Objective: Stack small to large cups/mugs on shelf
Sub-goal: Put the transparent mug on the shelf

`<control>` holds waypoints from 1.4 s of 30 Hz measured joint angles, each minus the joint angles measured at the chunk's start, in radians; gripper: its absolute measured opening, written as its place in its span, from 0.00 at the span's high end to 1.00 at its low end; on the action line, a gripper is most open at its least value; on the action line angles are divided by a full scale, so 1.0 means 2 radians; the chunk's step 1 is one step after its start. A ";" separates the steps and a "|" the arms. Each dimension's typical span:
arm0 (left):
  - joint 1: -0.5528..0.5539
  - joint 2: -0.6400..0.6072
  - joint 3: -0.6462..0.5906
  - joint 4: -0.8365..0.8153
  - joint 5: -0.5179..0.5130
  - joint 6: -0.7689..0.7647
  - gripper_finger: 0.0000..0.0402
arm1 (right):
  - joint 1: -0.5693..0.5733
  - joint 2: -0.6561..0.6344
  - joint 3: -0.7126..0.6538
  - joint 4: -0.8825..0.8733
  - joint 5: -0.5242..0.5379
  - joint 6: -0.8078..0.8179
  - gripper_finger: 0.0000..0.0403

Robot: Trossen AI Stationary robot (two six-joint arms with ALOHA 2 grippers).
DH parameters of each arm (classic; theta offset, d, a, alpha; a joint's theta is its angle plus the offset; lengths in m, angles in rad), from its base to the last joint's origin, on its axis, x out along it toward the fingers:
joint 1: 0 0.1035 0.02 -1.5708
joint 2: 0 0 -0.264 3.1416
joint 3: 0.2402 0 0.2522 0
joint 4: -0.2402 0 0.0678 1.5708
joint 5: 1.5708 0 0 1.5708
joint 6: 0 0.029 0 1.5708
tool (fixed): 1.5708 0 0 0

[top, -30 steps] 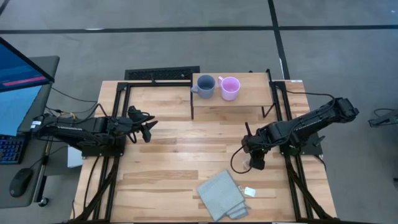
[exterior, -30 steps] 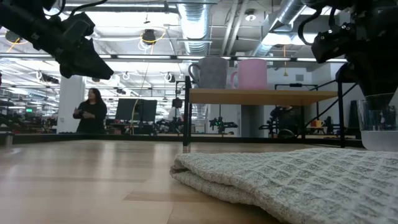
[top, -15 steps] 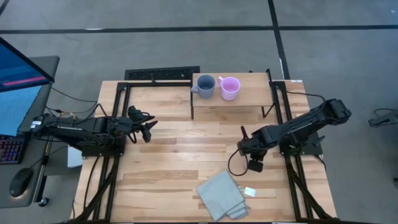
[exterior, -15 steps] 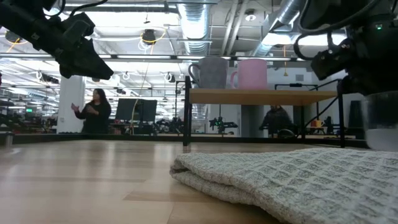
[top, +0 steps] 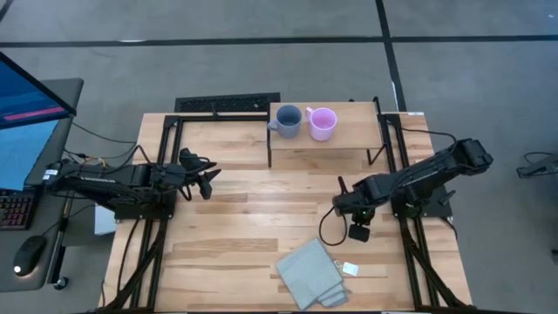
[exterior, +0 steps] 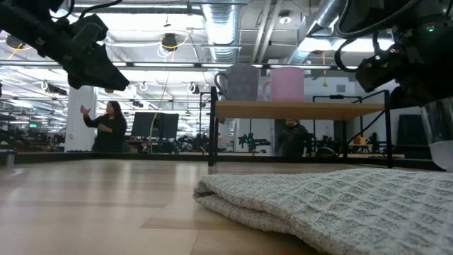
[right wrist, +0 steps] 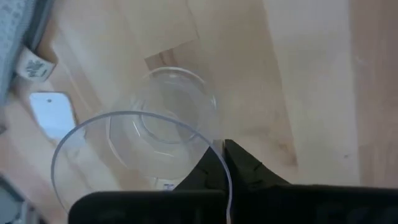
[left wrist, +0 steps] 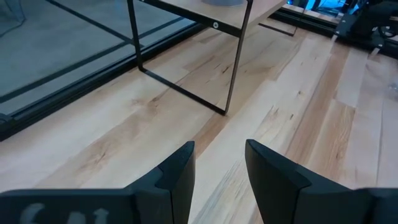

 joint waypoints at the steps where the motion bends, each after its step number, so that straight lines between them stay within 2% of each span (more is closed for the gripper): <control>1: 0.000 0.000 0.000 0.000 0.000 0.000 0.67 | -0.003 0.000 0.000 0.000 -0.007 0.000 0.98; 8: 0.000 0.000 0.000 0.000 0.000 -0.003 0.67 | -0.026 -0.002 0.007 -0.027 -0.011 -0.009 0.99; 18: 0.000 0.000 0.000 0.000 -0.001 -0.006 0.67 | -0.087 -0.017 0.099 -0.138 0.021 -0.076 0.99; 22: 0.000 0.000 0.000 0.000 -0.001 -0.007 0.67 | -0.131 -0.027 0.147 -0.187 0.041 -0.084 0.99; 28: 0.000 0.000 0.000 0.000 0.001 -0.010 0.67 | -0.204 -0.026 0.229 -0.287 0.101 -0.114 0.99; 38: 0.000 0.000 0.000 0.000 0.003 -0.017 0.67 | -0.345 -0.023 0.333 -0.292 0.114 -0.196 0.99; 42: 0.000 0.000 0.000 0.000 0.010 -0.021 0.67 | -0.400 -0.023 0.360 -0.292 0.117 -0.201 1.00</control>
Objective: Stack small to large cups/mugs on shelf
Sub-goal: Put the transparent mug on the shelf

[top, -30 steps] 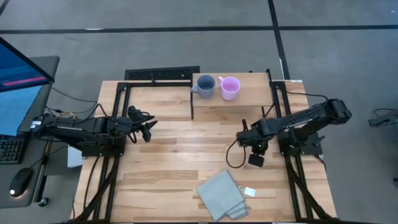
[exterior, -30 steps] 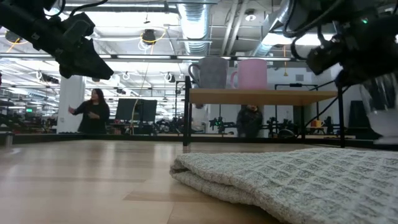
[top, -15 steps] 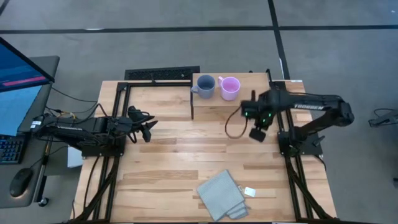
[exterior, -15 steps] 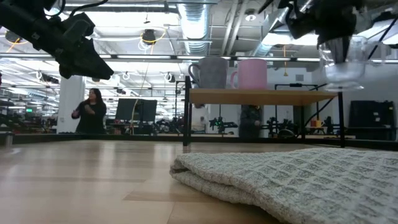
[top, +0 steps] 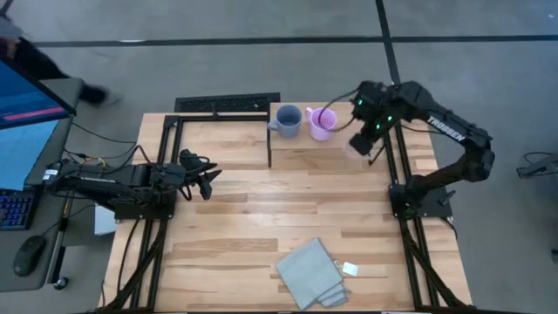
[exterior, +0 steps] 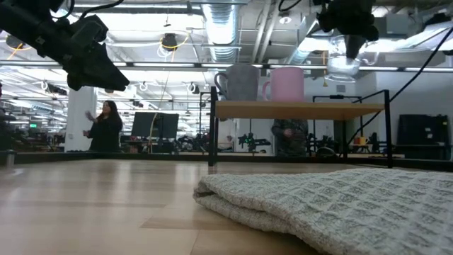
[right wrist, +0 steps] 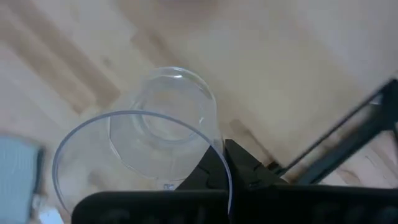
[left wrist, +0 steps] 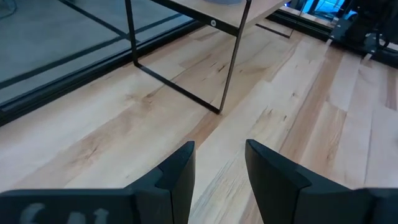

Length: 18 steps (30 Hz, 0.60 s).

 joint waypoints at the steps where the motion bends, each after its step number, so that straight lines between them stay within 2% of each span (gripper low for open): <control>1: 0.000 0.000 0.000 0.000 0.002 0.000 0.67 | -0.013 0.000 0.006 0.000 0.002 0.000 1.00; 12: 0.000 0.000 0.000 0.000 0.003 0.000 0.67 | -0.113 0.003 0.056 -0.001 0.009 -0.039 0.99; 18: 0.000 0.000 0.000 0.000 0.003 0.000 0.67 | -0.142 0.051 0.095 0.000 0.009 -0.068 0.99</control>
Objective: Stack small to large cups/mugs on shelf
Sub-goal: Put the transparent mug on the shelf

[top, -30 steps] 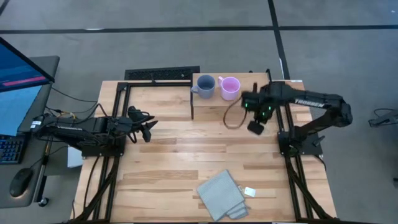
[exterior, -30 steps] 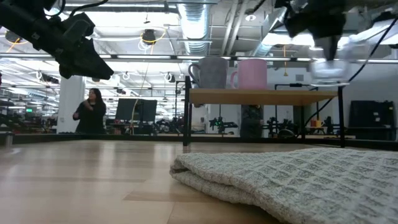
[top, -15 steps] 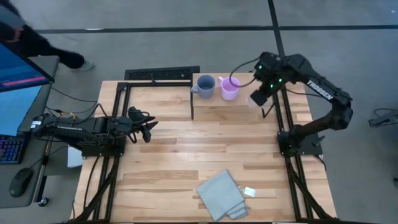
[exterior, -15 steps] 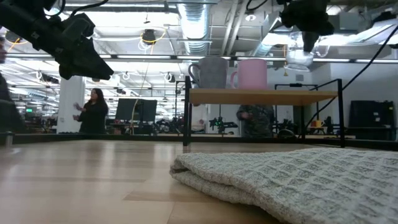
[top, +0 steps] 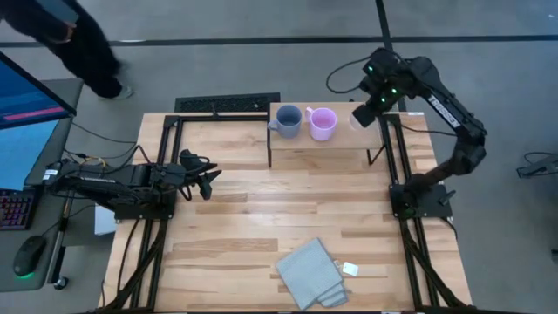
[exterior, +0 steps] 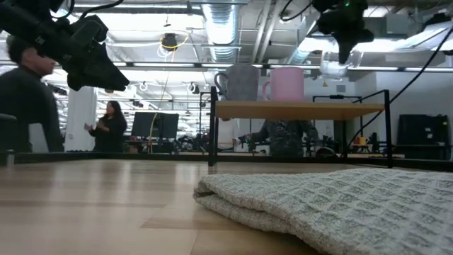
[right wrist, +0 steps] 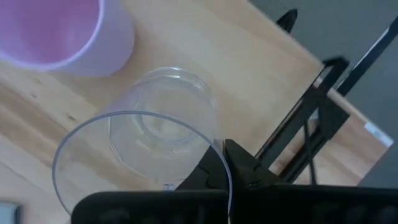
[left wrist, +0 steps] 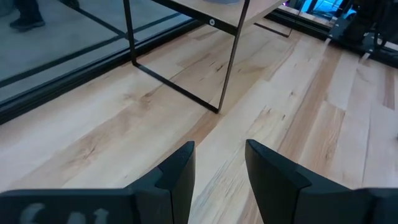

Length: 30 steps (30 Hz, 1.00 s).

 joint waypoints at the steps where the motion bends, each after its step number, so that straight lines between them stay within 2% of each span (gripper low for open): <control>1: 0.000 0.000 0.000 0.000 0.000 -0.001 0.67 | -0.001 0.012 0.010 0.000 0.000 -0.006 0.99; 6: 0.000 0.000 0.000 0.000 0.003 -0.008 0.67 | -0.001 0.063 0.060 0.002 0.000 -0.022 0.99; 10: 0.000 0.000 0.000 0.000 0.004 -0.009 0.67 | -0.006 0.079 0.071 0.001 0.005 -0.023 0.99; 30: 0.000 0.000 0.000 0.000 0.004 -0.009 0.67 | -0.021 0.079 0.065 0.001 0.021 0.008 0.99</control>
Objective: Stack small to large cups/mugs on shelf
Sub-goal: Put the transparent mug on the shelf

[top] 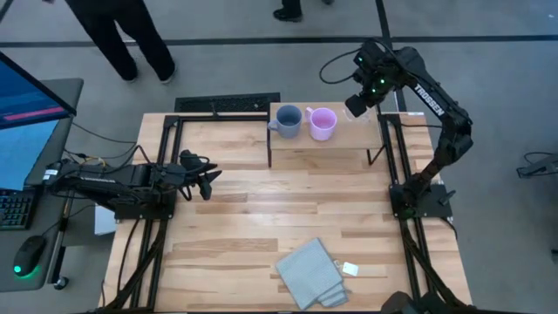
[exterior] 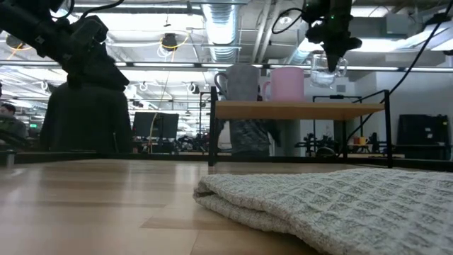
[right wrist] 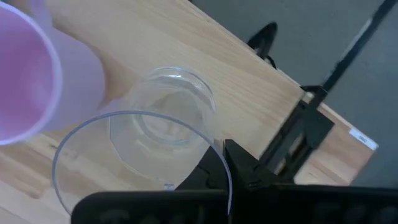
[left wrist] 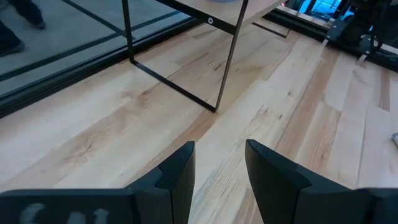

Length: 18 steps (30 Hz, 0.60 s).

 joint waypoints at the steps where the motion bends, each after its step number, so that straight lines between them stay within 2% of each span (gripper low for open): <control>1: 0.000 0.000 0.000 0.000 0.000 0.000 0.67 | 0.001 -0.003 -0.006 0.001 0.004 0.000 0.99; 8: 0.000 0.000 0.000 0.000 0.000 0.000 0.67 | 0.002 -0.038 -0.071 -0.001 0.003 0.000 0.99; 18: 0.000 0.000 0.000 0.000 0.000 0.000 0.67 | -0.006 -0.038 -0.098 0.000 -0.019 0.006 0.99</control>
